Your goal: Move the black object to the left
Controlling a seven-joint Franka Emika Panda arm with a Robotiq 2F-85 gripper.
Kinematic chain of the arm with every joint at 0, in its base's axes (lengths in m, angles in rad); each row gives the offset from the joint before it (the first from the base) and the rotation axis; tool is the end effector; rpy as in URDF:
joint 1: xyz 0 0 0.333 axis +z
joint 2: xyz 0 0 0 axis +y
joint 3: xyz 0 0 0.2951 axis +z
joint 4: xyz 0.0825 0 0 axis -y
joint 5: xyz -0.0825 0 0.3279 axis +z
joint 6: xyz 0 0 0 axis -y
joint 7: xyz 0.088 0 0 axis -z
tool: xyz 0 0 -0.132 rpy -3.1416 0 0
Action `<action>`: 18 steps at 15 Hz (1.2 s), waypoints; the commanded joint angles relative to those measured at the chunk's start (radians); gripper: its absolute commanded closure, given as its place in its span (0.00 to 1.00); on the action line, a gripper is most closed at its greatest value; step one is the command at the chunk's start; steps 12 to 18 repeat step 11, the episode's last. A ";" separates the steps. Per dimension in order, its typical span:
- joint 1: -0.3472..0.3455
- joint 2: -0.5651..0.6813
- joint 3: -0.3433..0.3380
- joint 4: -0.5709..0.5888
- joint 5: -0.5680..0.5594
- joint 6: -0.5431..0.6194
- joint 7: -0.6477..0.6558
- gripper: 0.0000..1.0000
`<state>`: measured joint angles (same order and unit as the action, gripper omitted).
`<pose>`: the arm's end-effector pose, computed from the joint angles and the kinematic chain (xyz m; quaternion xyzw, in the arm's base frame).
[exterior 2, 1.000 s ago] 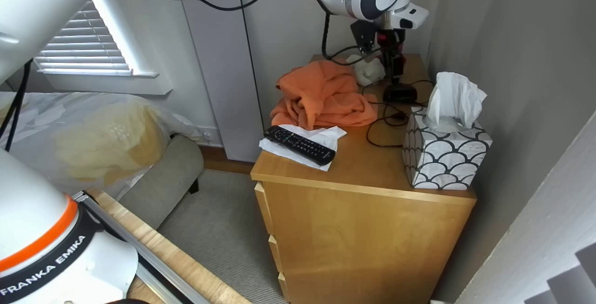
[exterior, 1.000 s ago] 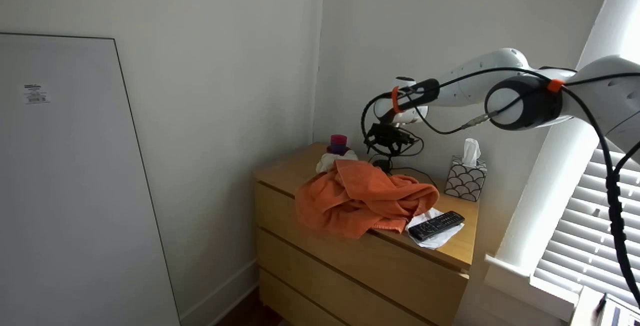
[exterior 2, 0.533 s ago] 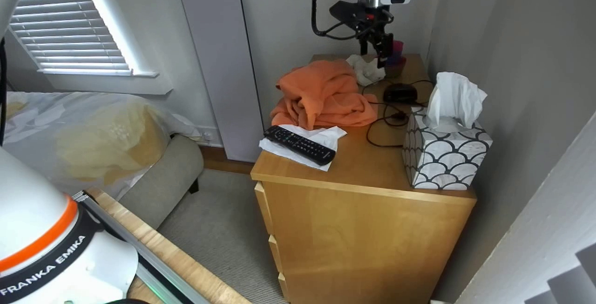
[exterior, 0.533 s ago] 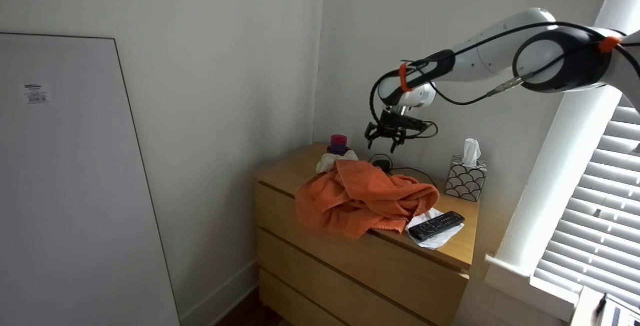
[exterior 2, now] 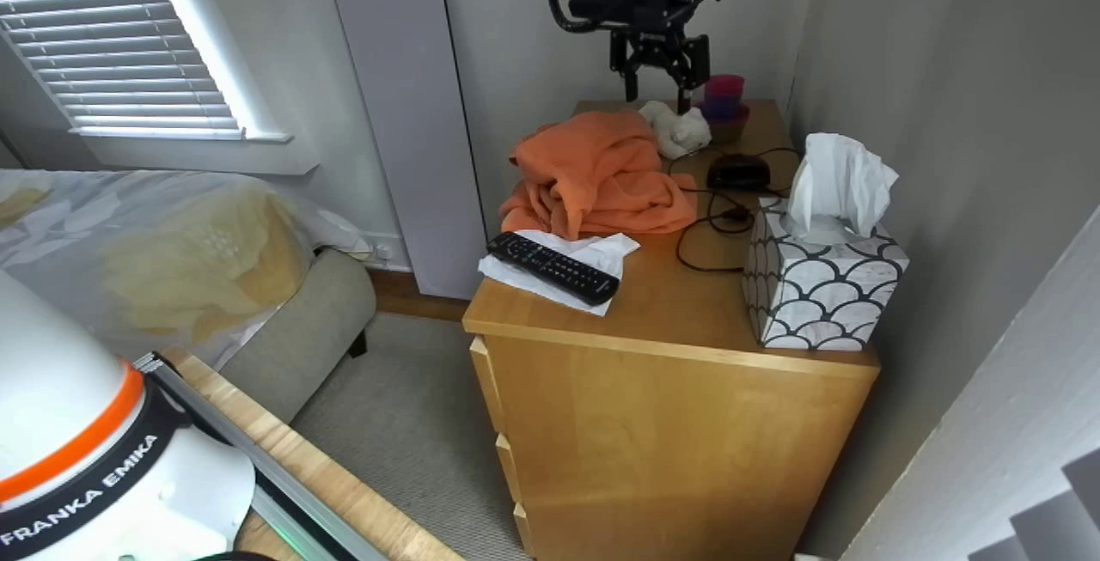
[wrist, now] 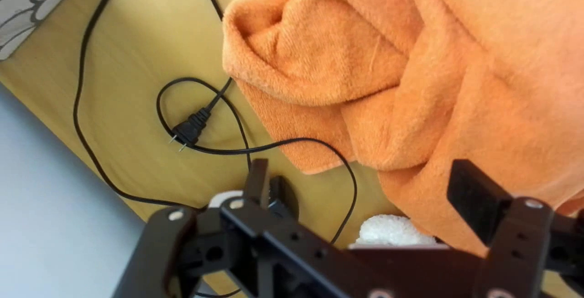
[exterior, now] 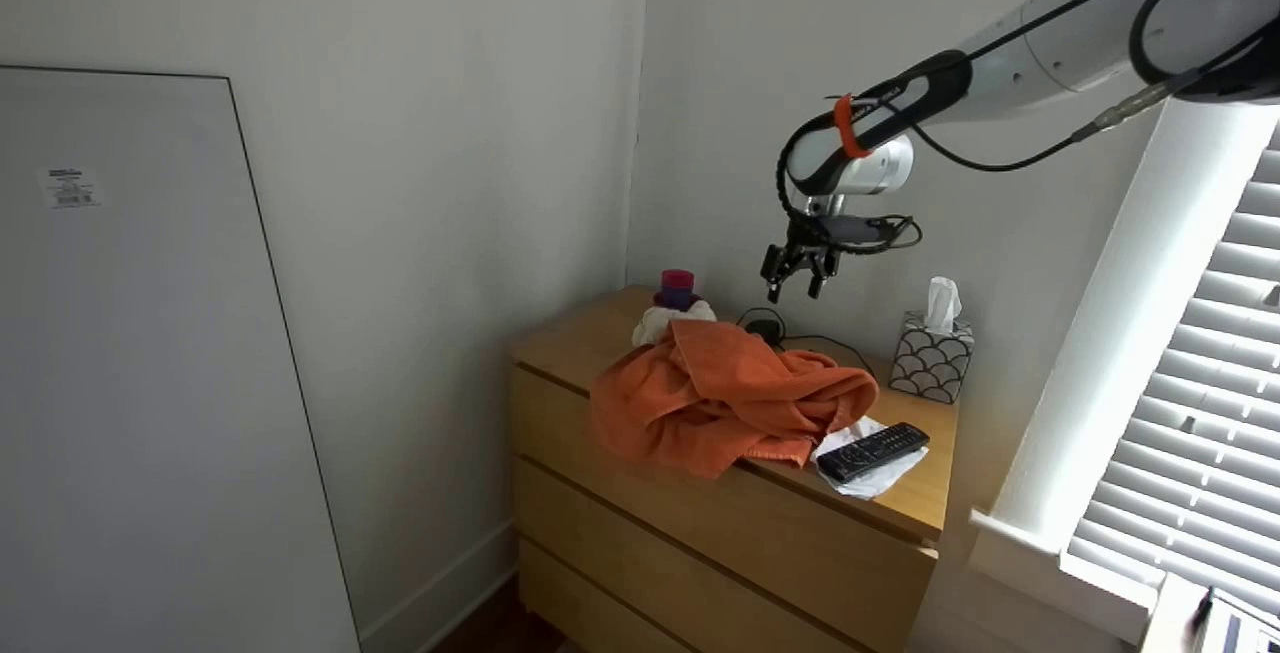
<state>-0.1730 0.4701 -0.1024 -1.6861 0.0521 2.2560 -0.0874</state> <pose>0.6056 -0.1618 0.3250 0.9934 -0.1024 0.0501 0.0111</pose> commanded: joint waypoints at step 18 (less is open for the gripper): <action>-0.067 -0.310 0.012 -0.367 0.111 0.088 -0.582 0.00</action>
